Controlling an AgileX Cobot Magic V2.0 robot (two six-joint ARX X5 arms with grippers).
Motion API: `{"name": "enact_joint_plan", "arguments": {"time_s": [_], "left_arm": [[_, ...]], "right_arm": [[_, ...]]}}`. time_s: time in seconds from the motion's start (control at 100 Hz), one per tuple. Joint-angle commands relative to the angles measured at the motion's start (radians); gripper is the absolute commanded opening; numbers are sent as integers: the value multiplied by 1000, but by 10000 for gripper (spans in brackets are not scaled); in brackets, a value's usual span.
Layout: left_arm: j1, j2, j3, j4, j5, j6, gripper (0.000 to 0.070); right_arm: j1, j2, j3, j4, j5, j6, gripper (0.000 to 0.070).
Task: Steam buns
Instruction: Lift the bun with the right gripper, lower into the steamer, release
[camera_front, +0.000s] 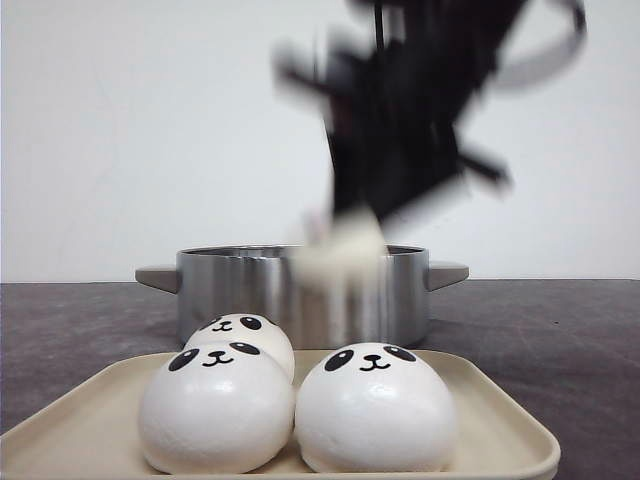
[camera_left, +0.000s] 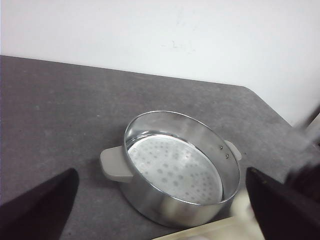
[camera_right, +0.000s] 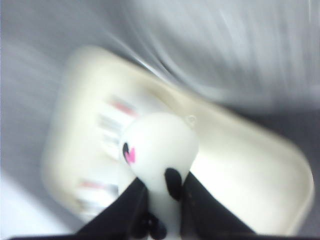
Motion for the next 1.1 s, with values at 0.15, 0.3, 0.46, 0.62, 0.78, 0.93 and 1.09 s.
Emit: {"name": "enact_joint_plan", "arguments": {"time_s": [0.15, 0.3, 0.46, 0.62, 0.78, 0.93, 1.09], "left_arm": [[-3, 3, 10, 11, 2, -1, 700], [-3, 4, 10, 11, 2, -1, 700], [-3, 4, 10, 11, 2, -1, 700], [-3, 4, 10, 10, 2, -1, 700], [-3, 4, 10, 5, 2, -1, 700], [-3, 4, 10, -33, 2, -1, 700], [-3, 4, 10, -68, 2, -1, 700]], "right_arm": [[-16, -24, 290, 16, 119, -107, 8], [-84, 66, 357, 33, 145, -151, 8], [-148, 223, 357, 74, 150, -182, 8], [-182, 394, 357, 165, 168, -183, 8], [-197, 520, 357, 218, 270, -183, 8], [-213, 575, 357, 232, 277, -179, 9], [-222, 582, 357, 201, 325, -169, 351]]}}
